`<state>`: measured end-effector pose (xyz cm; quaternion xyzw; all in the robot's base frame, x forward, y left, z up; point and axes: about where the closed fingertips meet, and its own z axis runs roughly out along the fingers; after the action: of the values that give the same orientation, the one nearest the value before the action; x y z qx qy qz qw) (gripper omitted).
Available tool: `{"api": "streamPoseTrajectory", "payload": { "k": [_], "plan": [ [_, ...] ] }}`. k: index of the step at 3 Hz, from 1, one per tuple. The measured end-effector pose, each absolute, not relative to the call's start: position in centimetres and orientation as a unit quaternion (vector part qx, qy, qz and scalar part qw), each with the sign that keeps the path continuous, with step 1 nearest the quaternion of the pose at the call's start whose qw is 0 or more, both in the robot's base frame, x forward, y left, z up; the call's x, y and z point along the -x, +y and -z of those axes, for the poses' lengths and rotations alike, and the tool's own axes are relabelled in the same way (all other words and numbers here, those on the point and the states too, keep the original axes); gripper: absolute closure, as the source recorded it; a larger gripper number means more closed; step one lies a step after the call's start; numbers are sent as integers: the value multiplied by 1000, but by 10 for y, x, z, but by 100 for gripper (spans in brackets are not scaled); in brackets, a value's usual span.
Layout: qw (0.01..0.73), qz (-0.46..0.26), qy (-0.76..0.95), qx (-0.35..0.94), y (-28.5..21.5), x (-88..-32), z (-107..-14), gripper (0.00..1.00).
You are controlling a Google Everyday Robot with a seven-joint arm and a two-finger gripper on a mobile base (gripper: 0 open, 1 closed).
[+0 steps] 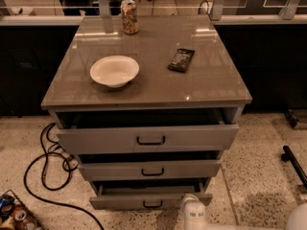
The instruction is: Close bottom drawer
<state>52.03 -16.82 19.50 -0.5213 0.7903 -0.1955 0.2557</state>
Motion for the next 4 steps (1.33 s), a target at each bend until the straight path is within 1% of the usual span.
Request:
{"api": "streamPoseTrajectory", "payload": {
  "k": [1,4],
  "plan": [
    [250,196,791,522,-181,-532,-193,100],
    [246,198,791,524,-190,-541,-190,100]
  ]
}}
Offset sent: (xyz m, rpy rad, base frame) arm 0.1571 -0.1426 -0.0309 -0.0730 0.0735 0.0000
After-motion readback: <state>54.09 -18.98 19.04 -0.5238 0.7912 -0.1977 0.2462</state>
